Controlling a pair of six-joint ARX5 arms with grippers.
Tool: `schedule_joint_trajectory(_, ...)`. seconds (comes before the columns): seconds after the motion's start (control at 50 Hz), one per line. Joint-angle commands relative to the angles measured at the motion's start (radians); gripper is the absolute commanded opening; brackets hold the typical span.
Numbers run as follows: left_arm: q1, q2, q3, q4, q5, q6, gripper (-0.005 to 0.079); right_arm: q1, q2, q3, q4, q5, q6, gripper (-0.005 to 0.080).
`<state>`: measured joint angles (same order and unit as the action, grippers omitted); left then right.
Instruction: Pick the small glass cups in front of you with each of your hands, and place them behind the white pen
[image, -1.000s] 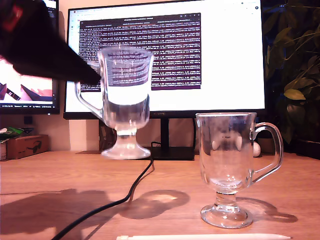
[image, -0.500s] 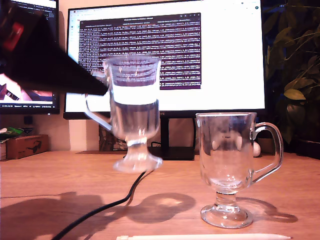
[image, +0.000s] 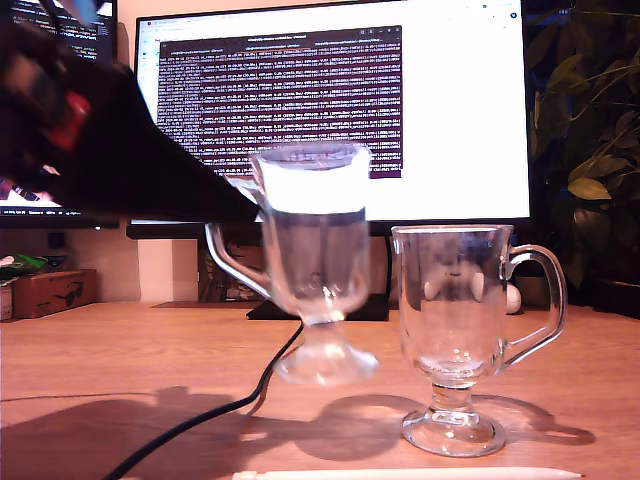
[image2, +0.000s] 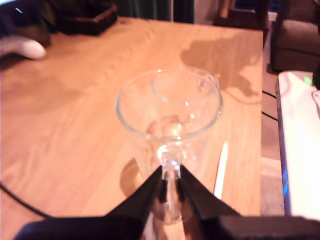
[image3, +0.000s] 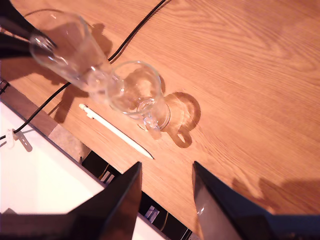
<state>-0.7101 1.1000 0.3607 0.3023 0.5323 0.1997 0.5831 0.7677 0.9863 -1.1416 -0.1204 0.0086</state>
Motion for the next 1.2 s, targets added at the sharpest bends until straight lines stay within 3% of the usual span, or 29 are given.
schedule_joint_trajectory(0.0,-0.012,0.024,-0.012,0.045,0.005,-0.002,-0.0022,-0.004,0.002,-0.016,0.007,0.001,0.015,0.0288)
schedule_joint_trajectory(0.32,-0.023,0.151,-0.013,0.153,-0.004,0.003,-0.0022,-0.004,0.002,-0.016,0.006,0.001,0.020,0.0288)
schedule_joint_trajectory(0.88,-0.023,0.177,-0.013,0.095,-0.054,0.011,-0.0021,-0.004,0.002,-0.016,0.007,0.000,0.020,0.0288)
schedule_joint_trajectory(1.1,-0.023,0.177,-0.013,0.057,-0.013,0.013,0.0146,-0.004,0.002,-0.016,0.009,0.000,0.019,0.0288)
schedule_joint_trajectory(1.18,-0.023,0.177,-0.013,0.057,-0.008,0.013,0.0164,-0.004,0.002,-0.016,0.013,0.000,0.020,0.0288)
